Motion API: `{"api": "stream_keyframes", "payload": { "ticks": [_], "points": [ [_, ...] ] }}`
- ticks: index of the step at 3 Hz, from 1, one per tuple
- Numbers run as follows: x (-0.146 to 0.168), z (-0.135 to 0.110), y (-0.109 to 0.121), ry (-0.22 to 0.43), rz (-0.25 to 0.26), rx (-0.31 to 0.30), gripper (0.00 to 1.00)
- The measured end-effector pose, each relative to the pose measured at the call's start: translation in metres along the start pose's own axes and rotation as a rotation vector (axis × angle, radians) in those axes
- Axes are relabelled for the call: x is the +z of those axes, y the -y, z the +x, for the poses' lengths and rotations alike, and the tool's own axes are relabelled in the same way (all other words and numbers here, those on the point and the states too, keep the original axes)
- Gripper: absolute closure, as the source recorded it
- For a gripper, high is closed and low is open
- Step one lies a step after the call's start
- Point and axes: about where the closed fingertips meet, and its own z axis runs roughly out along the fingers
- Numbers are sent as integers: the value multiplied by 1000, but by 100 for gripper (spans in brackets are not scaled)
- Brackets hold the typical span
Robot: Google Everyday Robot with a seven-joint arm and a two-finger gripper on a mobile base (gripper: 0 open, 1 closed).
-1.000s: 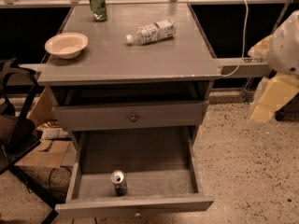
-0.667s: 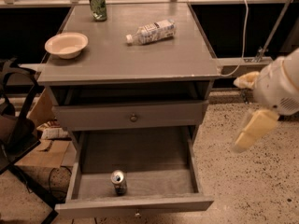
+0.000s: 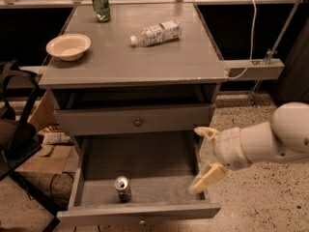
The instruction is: Pick redbull can from middle drawer and place on counter
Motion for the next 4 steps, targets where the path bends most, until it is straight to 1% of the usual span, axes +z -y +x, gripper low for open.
{"api": "stream_keyframes", "payload": {
  "ticks": [1, 2, 3, 4],
  "points": [
    [49, 5, -7, 136, -18, 0, 0],
    [49, 5, -7, 134, -17, 0, 0],
    [97, 1, 6, 214, -33, -33, 0],
    [156, 11, 20, 318, -48, -48, 0]
  ]
}}
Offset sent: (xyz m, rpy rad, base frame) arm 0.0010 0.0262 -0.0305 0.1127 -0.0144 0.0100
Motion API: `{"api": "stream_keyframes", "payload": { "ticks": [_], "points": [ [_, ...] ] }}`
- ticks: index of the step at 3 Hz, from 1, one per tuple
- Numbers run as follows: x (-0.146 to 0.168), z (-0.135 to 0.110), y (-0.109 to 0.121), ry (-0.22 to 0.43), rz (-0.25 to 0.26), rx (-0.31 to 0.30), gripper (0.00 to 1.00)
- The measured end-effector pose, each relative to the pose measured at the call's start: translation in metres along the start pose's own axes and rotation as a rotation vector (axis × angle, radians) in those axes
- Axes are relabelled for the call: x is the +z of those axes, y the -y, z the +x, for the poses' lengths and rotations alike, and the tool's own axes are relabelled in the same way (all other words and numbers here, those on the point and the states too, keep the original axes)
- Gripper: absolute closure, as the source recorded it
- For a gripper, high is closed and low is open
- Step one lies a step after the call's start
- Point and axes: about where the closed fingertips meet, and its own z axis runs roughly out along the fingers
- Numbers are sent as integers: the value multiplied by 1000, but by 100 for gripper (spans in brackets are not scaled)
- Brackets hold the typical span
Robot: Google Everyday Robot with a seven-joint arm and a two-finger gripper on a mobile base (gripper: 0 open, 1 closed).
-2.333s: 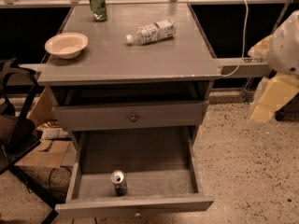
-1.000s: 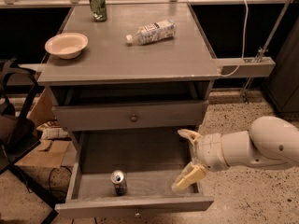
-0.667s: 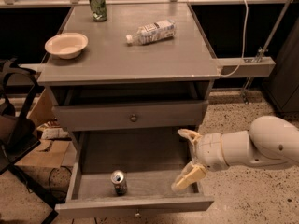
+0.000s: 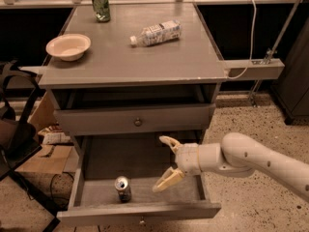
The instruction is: Pick redbull can from middle drawer and place on counter
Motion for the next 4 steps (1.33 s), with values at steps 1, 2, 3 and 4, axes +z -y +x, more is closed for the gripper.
{"api": "stream_keyframes", "payload": {
  "ticks": [1, 2, 3, 4],
  "points": [
    [39, 30, 5, 83, -10, -5, 0],
    [71, 66, -6, 126, -17, 24, 0],
    [107, 90, -15, 139, -26, 67, 0],
    [139, 94, -23, 98, -31, 114, 0]
  ]
}}
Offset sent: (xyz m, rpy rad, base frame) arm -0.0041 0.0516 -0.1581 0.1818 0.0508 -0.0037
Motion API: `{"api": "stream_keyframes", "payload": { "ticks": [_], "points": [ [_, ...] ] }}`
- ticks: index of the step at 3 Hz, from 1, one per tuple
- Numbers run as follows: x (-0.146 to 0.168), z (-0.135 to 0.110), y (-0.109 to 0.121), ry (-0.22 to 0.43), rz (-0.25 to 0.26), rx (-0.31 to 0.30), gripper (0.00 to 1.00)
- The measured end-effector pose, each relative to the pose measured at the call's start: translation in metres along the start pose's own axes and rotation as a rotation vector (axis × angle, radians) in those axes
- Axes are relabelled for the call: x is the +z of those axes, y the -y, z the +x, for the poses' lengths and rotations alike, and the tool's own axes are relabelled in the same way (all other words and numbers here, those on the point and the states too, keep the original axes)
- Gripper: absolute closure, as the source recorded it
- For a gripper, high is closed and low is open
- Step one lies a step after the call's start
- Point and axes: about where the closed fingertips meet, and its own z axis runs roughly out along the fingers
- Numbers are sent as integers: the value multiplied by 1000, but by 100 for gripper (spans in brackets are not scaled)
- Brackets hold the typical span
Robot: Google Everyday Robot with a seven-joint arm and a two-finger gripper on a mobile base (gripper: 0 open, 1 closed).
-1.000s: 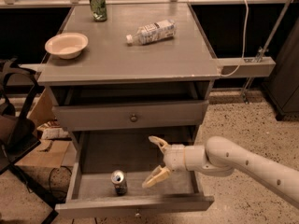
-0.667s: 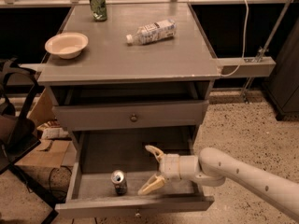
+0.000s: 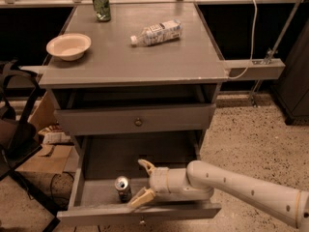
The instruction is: Pick redbull can from middle drawer and place on counter
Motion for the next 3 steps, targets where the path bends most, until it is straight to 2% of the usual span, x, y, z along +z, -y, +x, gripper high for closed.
{"api": "stream_keyframes", "payload": {
  "ticks": [1, 2, 3],
  "points": [
    [25, 4, -2, -46, 26, 46, 0],
    [47, 6, -1, -62, 37, 71, 14],
    [64, 11, 0, -45, 41, 94, 38]
  ]
}}
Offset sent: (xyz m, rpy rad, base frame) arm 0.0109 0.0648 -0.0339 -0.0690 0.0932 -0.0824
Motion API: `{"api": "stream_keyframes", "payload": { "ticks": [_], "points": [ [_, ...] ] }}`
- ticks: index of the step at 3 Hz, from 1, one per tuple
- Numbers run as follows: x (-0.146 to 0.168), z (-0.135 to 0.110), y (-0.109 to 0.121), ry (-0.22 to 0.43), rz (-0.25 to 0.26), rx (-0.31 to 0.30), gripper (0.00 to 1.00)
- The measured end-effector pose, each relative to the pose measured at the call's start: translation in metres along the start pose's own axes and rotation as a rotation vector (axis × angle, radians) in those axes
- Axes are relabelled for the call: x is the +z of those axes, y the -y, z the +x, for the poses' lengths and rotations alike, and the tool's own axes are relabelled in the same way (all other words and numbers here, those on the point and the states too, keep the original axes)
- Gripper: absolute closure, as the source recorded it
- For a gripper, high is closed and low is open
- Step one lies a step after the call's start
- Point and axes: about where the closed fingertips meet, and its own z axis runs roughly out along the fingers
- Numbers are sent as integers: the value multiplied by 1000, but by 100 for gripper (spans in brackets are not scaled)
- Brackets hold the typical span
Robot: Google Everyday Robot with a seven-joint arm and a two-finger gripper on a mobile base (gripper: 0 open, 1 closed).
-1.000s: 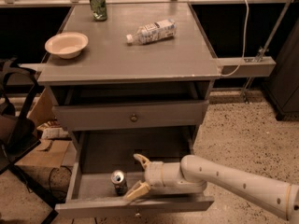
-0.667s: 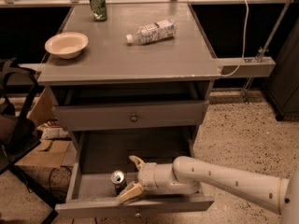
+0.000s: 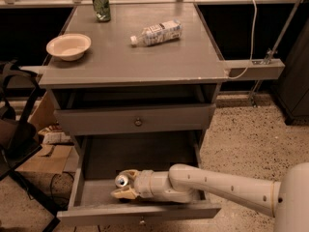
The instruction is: Pick redbull can from middle drawer and place on counter
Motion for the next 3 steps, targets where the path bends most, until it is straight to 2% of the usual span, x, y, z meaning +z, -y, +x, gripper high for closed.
{"api": "stream_keyframes", "payload": {
  "ticks": [1, 2, 3],
  "points": [
    [5, -11, -5, 36, 11, 12, 69],
    [-16, -29, -7, 55, 26, 10, 92],
    [-72, -78, -34, 104, 4, -22, 100]
  ]
}}
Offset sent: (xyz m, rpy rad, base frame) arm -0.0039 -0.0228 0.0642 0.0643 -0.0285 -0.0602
